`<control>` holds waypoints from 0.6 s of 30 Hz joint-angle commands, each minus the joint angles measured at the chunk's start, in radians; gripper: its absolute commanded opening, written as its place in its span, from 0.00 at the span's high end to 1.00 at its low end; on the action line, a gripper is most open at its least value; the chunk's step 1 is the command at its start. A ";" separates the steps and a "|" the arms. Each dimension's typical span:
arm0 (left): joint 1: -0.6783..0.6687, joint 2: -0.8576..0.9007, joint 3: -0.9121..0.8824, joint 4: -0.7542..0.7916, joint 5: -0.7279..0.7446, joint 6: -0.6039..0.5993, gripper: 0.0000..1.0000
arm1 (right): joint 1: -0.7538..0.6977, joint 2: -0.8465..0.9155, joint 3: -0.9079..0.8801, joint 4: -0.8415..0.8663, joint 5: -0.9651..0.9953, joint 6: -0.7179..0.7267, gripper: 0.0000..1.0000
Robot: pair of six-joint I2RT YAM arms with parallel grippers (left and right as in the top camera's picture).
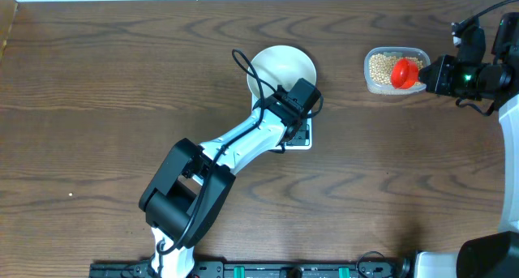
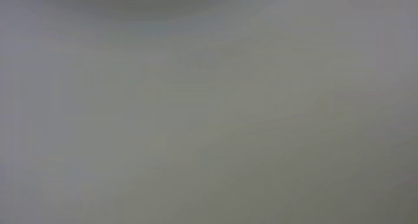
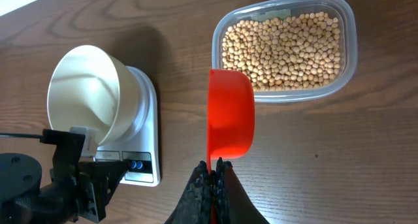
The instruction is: Scoop item into bowl and weigh 50g on scale
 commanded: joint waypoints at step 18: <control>0.000 -0.029 -0.010 0.016 0.000 0.019 0.93 | -0.004 -0.003 0.019 -0.002 -0.006 -0.018 0.99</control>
